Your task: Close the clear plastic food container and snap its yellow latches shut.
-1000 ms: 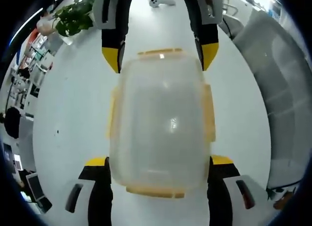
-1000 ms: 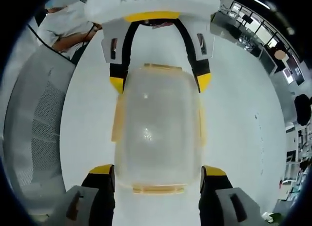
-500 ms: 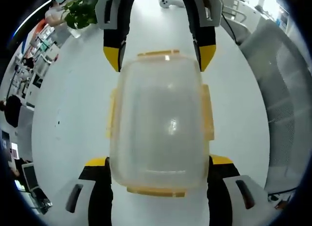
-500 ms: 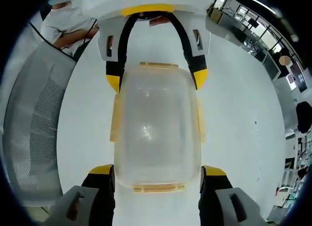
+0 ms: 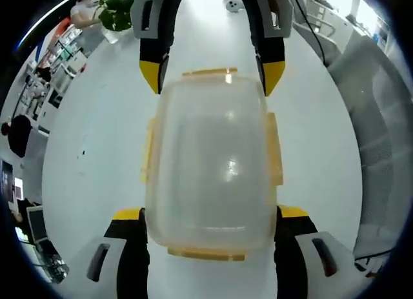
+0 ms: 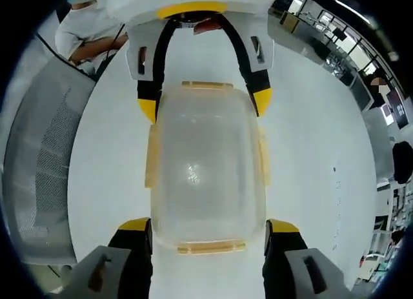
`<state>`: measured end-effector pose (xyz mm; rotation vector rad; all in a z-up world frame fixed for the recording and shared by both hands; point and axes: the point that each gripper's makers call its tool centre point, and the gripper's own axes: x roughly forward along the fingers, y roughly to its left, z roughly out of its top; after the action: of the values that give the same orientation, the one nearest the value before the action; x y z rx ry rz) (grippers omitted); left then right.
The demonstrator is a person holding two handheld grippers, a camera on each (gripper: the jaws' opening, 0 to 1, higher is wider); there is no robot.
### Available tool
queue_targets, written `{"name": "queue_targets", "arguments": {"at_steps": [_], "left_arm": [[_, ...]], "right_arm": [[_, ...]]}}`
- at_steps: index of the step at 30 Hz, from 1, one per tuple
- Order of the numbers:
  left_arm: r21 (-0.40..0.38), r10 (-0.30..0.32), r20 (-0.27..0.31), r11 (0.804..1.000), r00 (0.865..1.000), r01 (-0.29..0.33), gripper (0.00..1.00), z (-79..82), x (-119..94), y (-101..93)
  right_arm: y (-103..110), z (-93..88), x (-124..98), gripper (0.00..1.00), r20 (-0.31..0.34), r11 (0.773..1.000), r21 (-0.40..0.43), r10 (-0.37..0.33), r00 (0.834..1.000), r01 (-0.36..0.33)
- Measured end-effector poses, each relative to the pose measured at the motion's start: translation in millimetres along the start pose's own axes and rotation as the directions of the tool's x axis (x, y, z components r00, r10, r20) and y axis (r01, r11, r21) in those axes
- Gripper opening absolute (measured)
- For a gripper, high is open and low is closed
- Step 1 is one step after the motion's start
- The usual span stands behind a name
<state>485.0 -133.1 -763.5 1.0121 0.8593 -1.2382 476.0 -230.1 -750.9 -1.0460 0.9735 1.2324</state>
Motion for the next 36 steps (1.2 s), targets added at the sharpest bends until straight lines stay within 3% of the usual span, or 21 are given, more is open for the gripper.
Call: {"name": "queue_targets", "arguments": {"at_steps": [22, 36], "left_arm": [[-0.01, 0.006, -0.005, 1.0, 1.0, -0.006, 0.78, -8.1, 1, 24.5], [-0.006, 0.008, -0.01, 1.0, 1.0, -0.008, 0.78, -8.7, 1, 26.3]], "right_arm": [[-25, 7.6, 5, 0.69, 0.001, 1.0, -0.014, 0.002, 1.0, -0.002], [-27, 7.7, 6, 0.7, -0.003, 1.0, -0.015, -0.003, 1.0, 0.003]]}}
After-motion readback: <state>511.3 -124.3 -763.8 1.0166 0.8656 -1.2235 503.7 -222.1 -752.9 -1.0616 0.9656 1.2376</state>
